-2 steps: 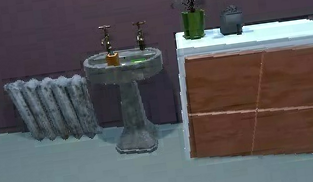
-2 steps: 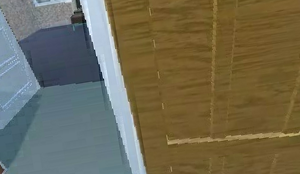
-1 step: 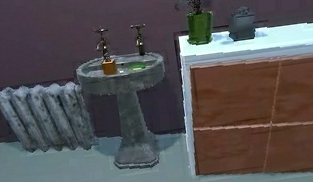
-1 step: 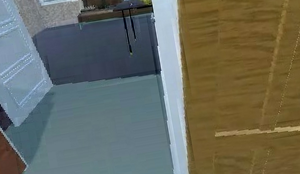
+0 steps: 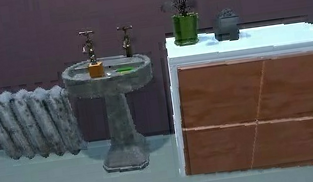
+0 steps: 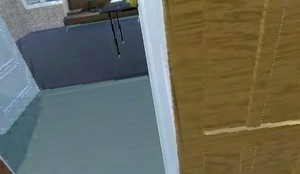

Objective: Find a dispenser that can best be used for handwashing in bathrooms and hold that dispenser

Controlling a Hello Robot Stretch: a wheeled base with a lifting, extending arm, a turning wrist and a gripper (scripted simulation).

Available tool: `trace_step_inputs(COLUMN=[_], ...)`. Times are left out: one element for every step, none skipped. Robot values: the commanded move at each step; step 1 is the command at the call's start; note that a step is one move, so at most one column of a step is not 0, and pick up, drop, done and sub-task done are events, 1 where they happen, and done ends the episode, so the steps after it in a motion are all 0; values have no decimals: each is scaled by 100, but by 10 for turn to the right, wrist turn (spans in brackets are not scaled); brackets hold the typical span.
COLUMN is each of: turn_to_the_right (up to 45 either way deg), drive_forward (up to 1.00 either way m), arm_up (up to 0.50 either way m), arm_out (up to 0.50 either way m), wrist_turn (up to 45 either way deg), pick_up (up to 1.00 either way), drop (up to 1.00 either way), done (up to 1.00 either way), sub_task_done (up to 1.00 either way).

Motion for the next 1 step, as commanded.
trace_step_inputs(turn_to_the_right=[0], drive_forward=[95], arm_up=[0], arm_out=[0], wrist_turn=[0], pick_up=[0], drop=[0], done=[0], sub_task_done=[0])
